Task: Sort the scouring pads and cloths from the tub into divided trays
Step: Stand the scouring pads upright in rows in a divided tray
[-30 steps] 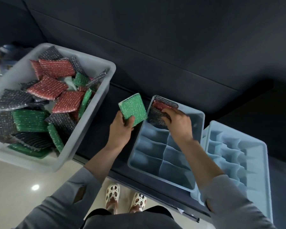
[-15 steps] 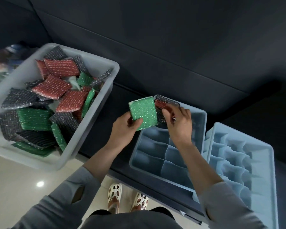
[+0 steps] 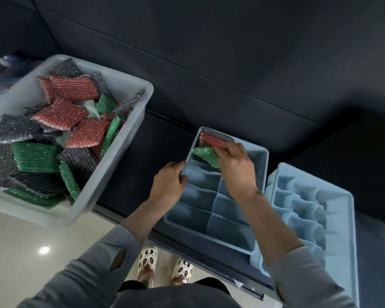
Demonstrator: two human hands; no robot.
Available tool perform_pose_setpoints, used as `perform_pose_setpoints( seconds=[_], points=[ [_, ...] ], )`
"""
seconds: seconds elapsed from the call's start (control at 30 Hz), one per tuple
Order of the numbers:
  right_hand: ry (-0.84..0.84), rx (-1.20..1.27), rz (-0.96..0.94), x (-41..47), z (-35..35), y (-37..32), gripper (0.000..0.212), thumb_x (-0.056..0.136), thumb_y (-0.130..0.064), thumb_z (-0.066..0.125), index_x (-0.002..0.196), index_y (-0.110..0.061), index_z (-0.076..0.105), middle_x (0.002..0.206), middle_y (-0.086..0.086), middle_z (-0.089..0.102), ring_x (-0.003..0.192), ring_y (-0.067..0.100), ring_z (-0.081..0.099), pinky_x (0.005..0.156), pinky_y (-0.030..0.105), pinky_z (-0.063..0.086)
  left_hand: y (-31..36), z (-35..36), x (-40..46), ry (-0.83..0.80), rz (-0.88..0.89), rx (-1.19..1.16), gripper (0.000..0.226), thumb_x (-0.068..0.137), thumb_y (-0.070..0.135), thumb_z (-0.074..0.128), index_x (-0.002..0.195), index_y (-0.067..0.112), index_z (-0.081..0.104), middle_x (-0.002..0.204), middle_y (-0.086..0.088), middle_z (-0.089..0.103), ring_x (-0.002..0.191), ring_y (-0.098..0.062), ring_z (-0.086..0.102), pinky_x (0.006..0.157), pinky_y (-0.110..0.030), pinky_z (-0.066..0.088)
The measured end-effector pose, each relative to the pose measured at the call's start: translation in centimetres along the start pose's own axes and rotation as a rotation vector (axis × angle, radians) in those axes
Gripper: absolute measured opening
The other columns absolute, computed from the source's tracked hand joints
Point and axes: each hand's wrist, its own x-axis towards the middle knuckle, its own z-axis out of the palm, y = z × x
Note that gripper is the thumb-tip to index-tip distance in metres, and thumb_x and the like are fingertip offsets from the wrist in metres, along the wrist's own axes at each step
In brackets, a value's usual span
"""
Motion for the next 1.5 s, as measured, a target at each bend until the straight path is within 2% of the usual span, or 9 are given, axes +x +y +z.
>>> perform_pose_setpoints(
  seconds=[0.13,0.27,0.43,0.6,0.83,1.0,1.27,1.4,1.5],
  points=[
    [-0.214,-0.11,-0.038,0.3,1.6,-0.8,0.054,0.039,0.017,0.082,0.084,-0.009,0.07,0.086,0.009,0.059,0.081,0.031,0.06,0.039,0.025,0.036,-0.4,-0.2,0.1,-0.016,0.03,0.014,0.039,0.094,0.016,0.057,0.132,0.013,0.056,0.108,-0.011,0.059,0.092,-0.028,0.061,0.073,-0.033,0.044],
    [-0.194,-0.05,0.08,0.9,1.2,-1.3,0.055,0.062,-0.007,0.087,0.11,-0.01,0.062,0.107,0.013,0.059,0.095,0.032,0.06,0.05,0.038,0.056,-0.6,-0.1,0.1,-0.025,0.015,-0.004,0.04,0.094,0.017,0.056,0.134,0.014,0.054,0.107,-0.011,0.058,0.092,-0.029,0.061,0.076,-0.038,0.049],
    [-0.347,-0.075,0.131,1.9,0.9,-1.0,0.04,0.083,-0.019,0.075,0.117,-0.006,0.06,0.119,0.012,0.058,0.106,0.031,0.06,0.079,0.04,0.053,-0.6,-0.1,0.1,-0.036,0.021,-0.002,0.042,0.094,0.018,0.056,0.136,0.014,0.053,0.11,-0.011,0.058,0.095,-0.029,0.061,0.078,-0.037,0.048],
    [-0.204,0.042,0.039,1.2,1.8,0.0,0.033,0.068,-0.008,0.085,0.094,-0.002,0.067,0.097,0.013,0.063,0.086,0.032,0.064,0.062,0.038,0.058,-0.7,-0.3,0.1,-0.043,0.029,-0.023,0.041,0.095,0.016,0.056,0.135,0.012,0.053,0.113,-0.012,0.058,0.096,-0.03,0.061,0.083,-0.042,0.051],
    [-0.086,0.032,0.03,0.5,1.2,0.8,0.045,0.074,-0.03,0.081,0.112,-0.012,0.064,0.106,0.009,0.063,0.094,0.028,0.059,0.078,0.041,0.055,-0.8,-0.3,0.0,-0.04,0.038,-0.023,0.041,0.095,0.016,0.056,0.136,0.012,0.052,0.111,-0.01,0.057,0.094,-0.027,0.061,0.078,-0.037,0.049],
    [-0.048,0.144,0.051,0.2,1.2,0.7,0.023,0.069,0.0,0.082,0.074,-0.007,0.061,0.075,0.004,0.062,0.067,0.024,0.055,0.056,0.026,0.045,-0.8,-0.2,0.0,-0.042,0.042,-0.015,0.042,0.095,0.016,0.055,0.137,0.013,0.052,0.111,-0.01,0.058,0.094,-0.026,0.061,0.079,-0.036,0.048],
    [-0.109,0.112,0.015,1.0,1.2,0.7,0.027,0.065,0.005,0.079,0.07,-0.008,0.057,0.075,0.004,0.059,0.073,0.026,0.055,0.05,0.031,0.046,-1.0,-0.2,0.3,-0.074,0.042,0.032,0.041,0.095,0.018,0.056,0.136,0.013,0.051,0.111,-0.01,0.057,0.096,-0.028,0.06,0.076,-0.032,0.045],
    [-0.082,0.119,0.024,1.8,0.2,-0.2,0.018,0.075,-0.016,0.08,0.079,-0.011,0.063,0.083,0.006,0.064,0.084,0.031,0.057,0.064,0.036,0.05,-1.0,-2.3,-0.3,-0.119,0.059,0.033,0.046,0.096,0.026,0.056,0.14,0.018,0.048,0.122,-0.006,0.058,0.105,-0.024,0.06,0.088,-0.034,0.048],
    [0.012,0.134,0.037,2.8,-0.3,-1.9,0.015,0.08,-0.015,0.075,0.093,-0.01,0.069,0.089,0.011,0.066,0.082,0.036,0.056,0.074,0.038,0.048,-1.9,-6.2,-1.1,0.014,0.106,-0.004,0.046,0.095,0.025,0.059,0.14,0.021,0.05,0.125,-0.001,0.059,0.1,-0.015,0.064,0.089,-0.037,0.051]
  ],
)
